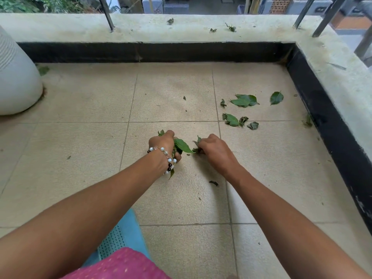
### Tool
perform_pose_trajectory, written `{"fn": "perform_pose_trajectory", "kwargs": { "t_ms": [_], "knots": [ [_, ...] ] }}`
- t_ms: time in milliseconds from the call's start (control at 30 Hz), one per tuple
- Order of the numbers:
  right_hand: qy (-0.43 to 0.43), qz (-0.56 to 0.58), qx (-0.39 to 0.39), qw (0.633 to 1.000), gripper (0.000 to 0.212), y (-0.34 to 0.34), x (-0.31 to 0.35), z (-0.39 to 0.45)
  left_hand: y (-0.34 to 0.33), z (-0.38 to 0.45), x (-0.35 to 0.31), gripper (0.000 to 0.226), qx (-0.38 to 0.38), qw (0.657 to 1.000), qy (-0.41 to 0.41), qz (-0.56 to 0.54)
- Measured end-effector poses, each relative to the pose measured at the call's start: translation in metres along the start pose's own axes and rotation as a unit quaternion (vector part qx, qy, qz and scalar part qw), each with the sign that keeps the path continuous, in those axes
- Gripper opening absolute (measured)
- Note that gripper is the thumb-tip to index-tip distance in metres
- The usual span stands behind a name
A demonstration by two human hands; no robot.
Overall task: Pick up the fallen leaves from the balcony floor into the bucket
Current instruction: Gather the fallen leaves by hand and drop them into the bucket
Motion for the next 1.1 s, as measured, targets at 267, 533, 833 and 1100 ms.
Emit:
{"fn": "perform_pose_trajectory", "kwargs": {
  "t_ms": [267,533,833,1100],
  "knots": [
    [-0.389,0.524,-0.192,0.733,0.012,0.047,-0.040,-0.037,-0.023,-0.028,0.018,0.022,0.051,0.998,0.002,0.044],
    [-0.229,0.279,-0.242,0.901,0.019,0.088,0.015,-0.049,-0.054,-0.065,0.034,0.038,0.107,0.993,0.049,-0.007],
    [-0.064,0.234,0.036,0.969,0.031,0.064,0.023,-0.062,-0.049,-0.062,0.029,0.025,0.050,0.998,0.006,-0.036],
    [-0.340,0.494,-0.227,0.767,0.014,0.082,-0.028,-0.079,-0.041,-0.058,0.019,0.029,0.033,0.999,-0.010,-0.038]
  ]
}}
Point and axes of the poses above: each hand's wrist, its own z-axis towards the middle knuckle, its own y-axis out of the back of the hand, x = y × z, the point moved 8 cm from there along z, towards the middle knuckle, and after that the axes turned 15 degrees about -x, right-handed, at the moved point
